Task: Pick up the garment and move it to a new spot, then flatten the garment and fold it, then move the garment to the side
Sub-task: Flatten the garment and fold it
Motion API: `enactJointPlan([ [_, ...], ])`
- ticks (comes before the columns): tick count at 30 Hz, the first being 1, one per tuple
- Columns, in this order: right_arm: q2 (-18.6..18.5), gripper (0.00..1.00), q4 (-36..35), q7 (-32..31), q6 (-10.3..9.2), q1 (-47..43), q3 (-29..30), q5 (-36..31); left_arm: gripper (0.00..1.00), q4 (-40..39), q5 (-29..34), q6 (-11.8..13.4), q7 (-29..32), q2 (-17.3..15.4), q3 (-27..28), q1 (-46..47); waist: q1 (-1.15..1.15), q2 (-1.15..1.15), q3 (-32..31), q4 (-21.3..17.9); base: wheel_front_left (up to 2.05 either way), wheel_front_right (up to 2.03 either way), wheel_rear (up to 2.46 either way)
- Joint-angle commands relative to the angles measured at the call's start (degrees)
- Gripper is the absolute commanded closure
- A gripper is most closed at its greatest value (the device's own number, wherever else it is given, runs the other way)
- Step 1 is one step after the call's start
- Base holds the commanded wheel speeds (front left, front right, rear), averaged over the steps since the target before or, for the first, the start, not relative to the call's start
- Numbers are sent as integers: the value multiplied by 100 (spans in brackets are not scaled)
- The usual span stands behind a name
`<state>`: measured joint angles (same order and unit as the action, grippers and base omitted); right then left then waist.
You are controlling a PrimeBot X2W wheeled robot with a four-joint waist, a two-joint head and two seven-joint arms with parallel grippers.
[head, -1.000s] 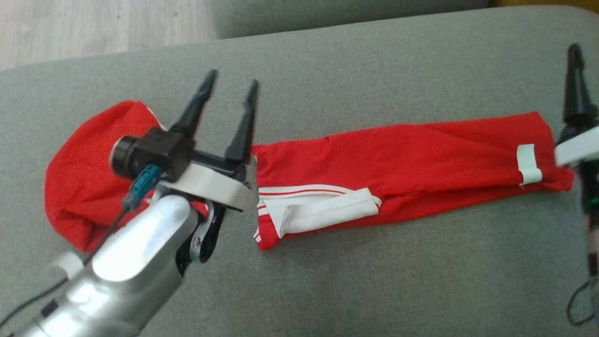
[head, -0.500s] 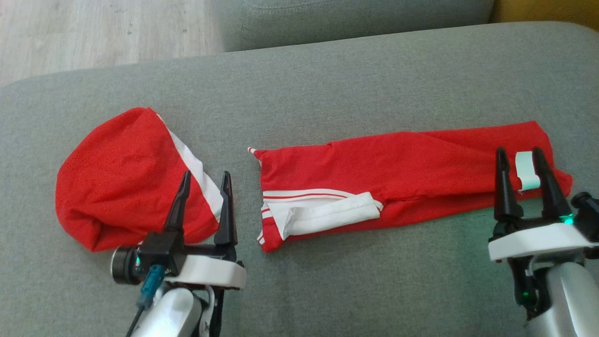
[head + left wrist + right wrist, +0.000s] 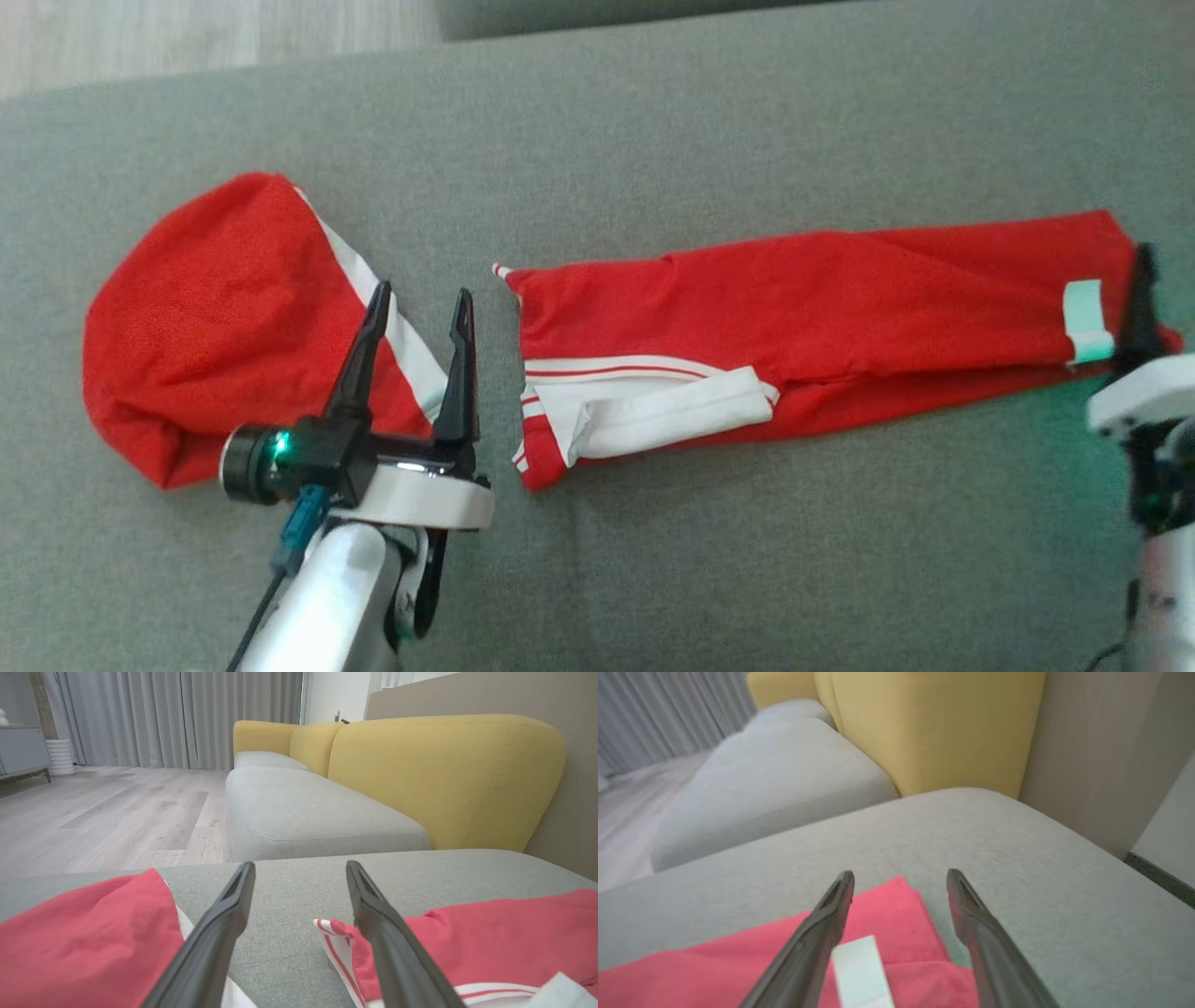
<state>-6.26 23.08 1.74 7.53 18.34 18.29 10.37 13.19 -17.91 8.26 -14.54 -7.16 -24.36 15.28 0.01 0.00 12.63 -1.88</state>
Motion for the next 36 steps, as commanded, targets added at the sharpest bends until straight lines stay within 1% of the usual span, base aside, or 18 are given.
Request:
enactJointPlan([
  [1,-24,0,-13,-181,-4,248,107,-255,0,-123,71,-54,-45,-4,250,235,-1,0,230,28,0,0,0],
  [5,128,0,385,-657,-4,650,657,-535,0,-98,220,-197,-45,31,348,394,-1,0,530,64,0,0,0],
  [10,261,0,686,-964,-4,958,1242,-650,0,-72,339,-311,-45,88,499,524,-1,0,736,78,0,0,0],
  [16,325,0,914,-1347,-4,1107,1423,-745,0,-36,460,-416,-46,111,686,584,-1,0,866,43,0,0,0],
  [20,333,0,1017,-1468,-4,1106,1286,-624,0,-25,509,-462,-46,106,774,616,-1,0,887,22,0,0,0],
  [21,334,69,1054,-1497,-4,1099,1211,-530,0,-23,525,-471,-46,103,807,623,-1,0,884,11,0,0,0],
  [22,335,100,1070,-1508,-4,1085,1142,-451,0,-17,539,-480,-46,99,841,627,-1,0,873,-4,0,0,0],
  [24,336,100,950,-1427,-4,1042,1094,-357,0,-6,595,-499,-46,102,912,630,-1,0,818,-43,0,0,0],
  [28,266,100,668,-1309,-4,1001,1274,-408,0,1,656,-525,-46,133,957,585,-1,0,681,-85,0,0,0],
  [31,48,100,518,-1247,-4,965,1462,-518,0,27,672,-550,-46,167,980,528,-1,0,560,-101,0,0,0],
  [36,-436,100,472,-1058,-4,992,1852,-872,0,43,656,-598,-46,225,1039,414,-1,0,337,-81,0,0,0],
])
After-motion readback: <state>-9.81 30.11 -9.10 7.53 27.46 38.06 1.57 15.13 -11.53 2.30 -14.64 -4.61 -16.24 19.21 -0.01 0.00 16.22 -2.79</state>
